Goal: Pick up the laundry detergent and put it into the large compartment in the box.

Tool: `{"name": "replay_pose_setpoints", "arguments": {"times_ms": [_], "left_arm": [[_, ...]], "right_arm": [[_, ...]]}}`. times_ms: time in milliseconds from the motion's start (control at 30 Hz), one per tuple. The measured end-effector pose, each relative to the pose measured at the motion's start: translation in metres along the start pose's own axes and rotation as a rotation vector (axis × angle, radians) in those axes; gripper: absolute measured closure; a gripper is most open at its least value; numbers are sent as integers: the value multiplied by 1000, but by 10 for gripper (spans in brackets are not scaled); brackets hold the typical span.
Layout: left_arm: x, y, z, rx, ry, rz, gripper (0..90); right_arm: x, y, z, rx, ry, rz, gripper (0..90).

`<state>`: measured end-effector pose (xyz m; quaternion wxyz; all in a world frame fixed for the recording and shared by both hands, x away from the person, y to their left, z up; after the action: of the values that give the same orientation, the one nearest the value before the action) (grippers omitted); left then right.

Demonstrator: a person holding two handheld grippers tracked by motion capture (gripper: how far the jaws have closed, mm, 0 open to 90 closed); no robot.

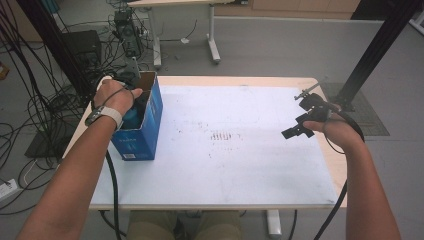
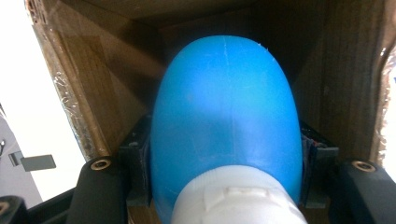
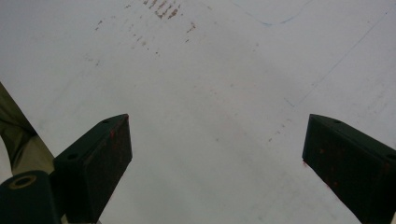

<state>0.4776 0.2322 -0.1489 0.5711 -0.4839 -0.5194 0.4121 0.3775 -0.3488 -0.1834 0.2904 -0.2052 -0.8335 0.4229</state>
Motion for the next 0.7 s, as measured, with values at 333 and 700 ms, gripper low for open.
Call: {"name": "replay_pose_setpoints", "arguments": {"times_ms": [333, 700], "left_arm": [[0, 0, 1, -2, 0, 0, 375], [1, 0, 2, -5, -1, 1, 375]], "right_arm": [[0, 0, -1, 1, 0, 0, 80], [1, 2, -1, 2, 0, -1, 80]]}}
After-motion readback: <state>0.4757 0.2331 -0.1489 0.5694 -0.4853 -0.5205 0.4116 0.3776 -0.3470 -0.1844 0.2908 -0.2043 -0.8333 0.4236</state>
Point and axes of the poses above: each handheld gripper's, and its own axes: y roughly forward along the jaws, z roughly out of its underside, x roughly to its left, the point moved 1 cm from there along y, roughly forward along the jaws, and after that the axes turned 11 degrees about -z, right-handed, at the moved point
